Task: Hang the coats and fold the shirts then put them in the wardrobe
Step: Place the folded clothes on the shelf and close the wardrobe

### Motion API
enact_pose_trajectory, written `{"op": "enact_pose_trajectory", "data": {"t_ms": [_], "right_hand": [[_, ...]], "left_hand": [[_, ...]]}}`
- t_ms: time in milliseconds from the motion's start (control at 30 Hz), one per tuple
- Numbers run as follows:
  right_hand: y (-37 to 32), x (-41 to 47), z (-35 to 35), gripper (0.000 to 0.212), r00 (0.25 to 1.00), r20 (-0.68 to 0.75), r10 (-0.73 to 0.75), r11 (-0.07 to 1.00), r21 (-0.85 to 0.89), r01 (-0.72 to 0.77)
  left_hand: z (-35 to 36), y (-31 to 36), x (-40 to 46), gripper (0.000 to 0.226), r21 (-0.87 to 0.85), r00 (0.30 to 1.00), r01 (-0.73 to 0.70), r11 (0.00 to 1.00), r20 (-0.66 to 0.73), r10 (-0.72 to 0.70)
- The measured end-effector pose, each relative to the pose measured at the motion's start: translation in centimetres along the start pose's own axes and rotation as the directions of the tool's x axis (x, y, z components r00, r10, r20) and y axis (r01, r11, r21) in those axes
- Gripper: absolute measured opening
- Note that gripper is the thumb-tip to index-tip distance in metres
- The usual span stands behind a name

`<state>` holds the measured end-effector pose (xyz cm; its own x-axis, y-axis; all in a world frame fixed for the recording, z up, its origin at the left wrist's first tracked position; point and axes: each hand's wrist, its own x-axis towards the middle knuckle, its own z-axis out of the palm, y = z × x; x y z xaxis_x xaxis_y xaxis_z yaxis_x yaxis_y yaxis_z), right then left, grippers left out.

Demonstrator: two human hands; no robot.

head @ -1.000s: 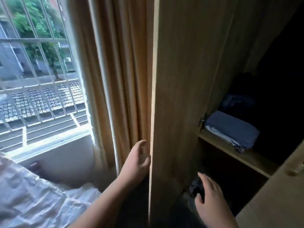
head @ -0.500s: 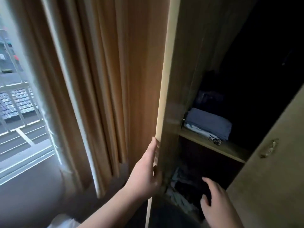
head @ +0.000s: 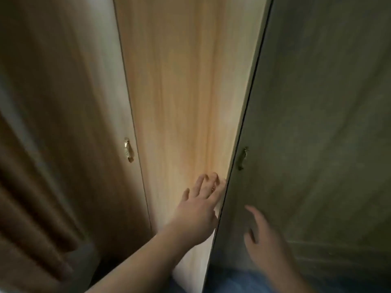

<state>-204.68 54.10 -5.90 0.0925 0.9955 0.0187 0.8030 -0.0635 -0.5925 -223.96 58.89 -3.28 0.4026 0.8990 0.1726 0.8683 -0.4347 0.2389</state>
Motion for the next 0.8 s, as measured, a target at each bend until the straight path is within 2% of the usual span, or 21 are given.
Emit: {"op": "enact_pose_trajectory", "data": {"t_ms": [100,300,500,800], "right_hand": [[2.4,2.6,-2.0,0.058,0.994,-0.102,-0.035,0.999,0.011,0.036],[5.8,10.5,-3.6,0.062,0.978,-0.135,-0.161,0.985,-0.088,0.150],[7.0,19.1,-3.1,0.066,0.948,-0.071,-0.311,0.910,-0.311,0.275],[7.4,25.4,-1.4,0.081,0.908,-0.021,-0.419,0.860,-0.330,0.390]], "left_hand": [[2.3,0.4,5.9,0.075,0.086,0.999,0.025,0.996,0.024,-0.027],[5.4,0.8,12.8,0.080,0.151,0.991,0.132,0.980,0.004,-0.135],[7.0,0.5,17.4,0.082,0.165,0.976,0.216,0.962,-0.052,-0.210],[9.3,0.0,22.4,0.089,0.221,0.937,0.347,0.912,-0.110,-0.330]]}}
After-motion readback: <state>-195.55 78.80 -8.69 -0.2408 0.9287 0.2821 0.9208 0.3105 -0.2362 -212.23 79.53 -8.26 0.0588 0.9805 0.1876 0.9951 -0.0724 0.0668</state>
